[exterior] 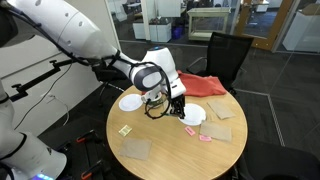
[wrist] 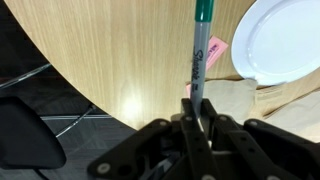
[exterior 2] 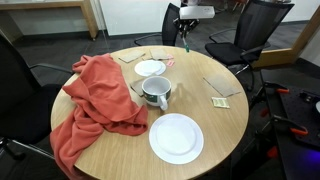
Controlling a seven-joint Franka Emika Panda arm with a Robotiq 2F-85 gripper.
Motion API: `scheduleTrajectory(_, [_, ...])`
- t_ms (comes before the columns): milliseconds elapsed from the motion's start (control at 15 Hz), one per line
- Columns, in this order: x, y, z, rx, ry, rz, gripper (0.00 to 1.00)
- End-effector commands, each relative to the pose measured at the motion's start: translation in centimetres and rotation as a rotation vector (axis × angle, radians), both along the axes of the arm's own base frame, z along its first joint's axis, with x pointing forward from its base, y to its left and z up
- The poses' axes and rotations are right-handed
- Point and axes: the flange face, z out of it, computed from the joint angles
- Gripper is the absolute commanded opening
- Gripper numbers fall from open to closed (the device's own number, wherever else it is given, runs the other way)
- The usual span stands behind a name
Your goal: Put the green pen inside the green and white mug
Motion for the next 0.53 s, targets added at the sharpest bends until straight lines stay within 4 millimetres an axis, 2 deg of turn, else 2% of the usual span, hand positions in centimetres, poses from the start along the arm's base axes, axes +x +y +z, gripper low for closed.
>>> scheduleTrajectory(0, [-0.8,3.9,2.3,-0.018,0.032,0.177,0.03])
scheduleTrajectory(467, [-0.3,11.9,4.9,-0.049,0.098,0.484,0.03])
